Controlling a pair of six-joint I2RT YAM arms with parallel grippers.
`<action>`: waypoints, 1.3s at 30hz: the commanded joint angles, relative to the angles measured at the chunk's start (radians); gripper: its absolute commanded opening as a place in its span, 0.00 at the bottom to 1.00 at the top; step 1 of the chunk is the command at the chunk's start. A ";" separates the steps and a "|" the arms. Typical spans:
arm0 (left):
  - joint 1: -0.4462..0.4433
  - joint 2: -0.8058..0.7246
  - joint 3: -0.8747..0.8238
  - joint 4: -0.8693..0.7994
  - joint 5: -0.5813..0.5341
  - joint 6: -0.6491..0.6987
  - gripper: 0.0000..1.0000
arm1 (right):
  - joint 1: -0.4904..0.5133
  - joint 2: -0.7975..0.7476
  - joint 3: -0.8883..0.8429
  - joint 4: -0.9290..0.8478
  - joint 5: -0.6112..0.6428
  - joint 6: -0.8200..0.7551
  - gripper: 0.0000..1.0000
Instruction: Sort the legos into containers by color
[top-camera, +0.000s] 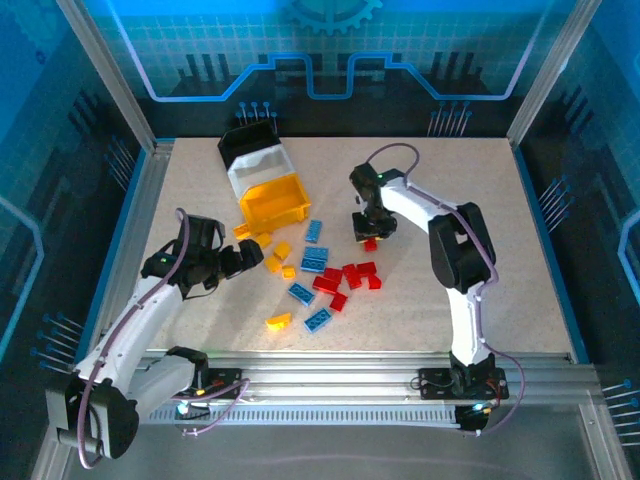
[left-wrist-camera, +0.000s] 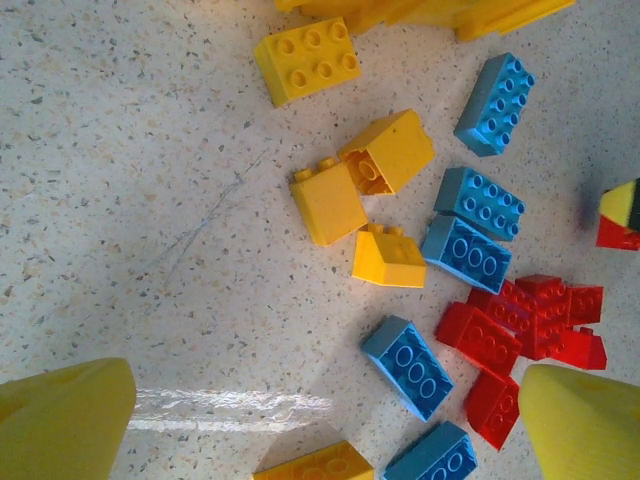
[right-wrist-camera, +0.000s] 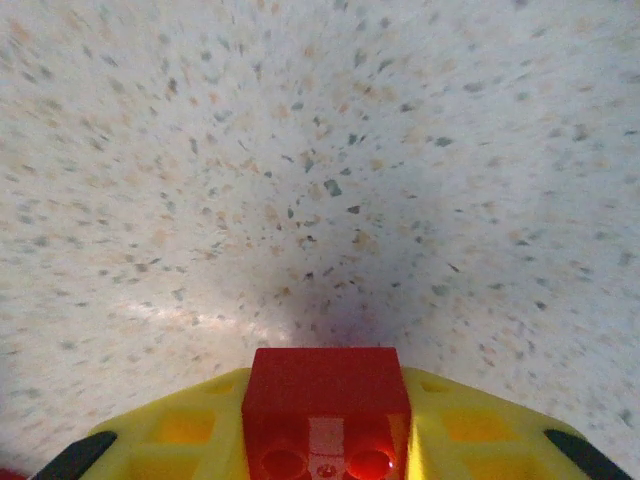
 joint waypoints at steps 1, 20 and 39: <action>-0.002 -0.012 0.016 0.024 -0.007 -0.032 0.99 | -0.029 -0.100 0.007 -0.005 -0.074 0.059 0.35; 0.001 -0.005 0.019 0.096 0.063 -0.058 0.99 | -0.064 -0.256 0.041 0.170 -0.493 0.343 0.35; 0.108 -0.005 0.039 0.065 0.118 -0.057 0.99 | 0.081 0.107 0.467 0.202 -0.582 0.445 0.35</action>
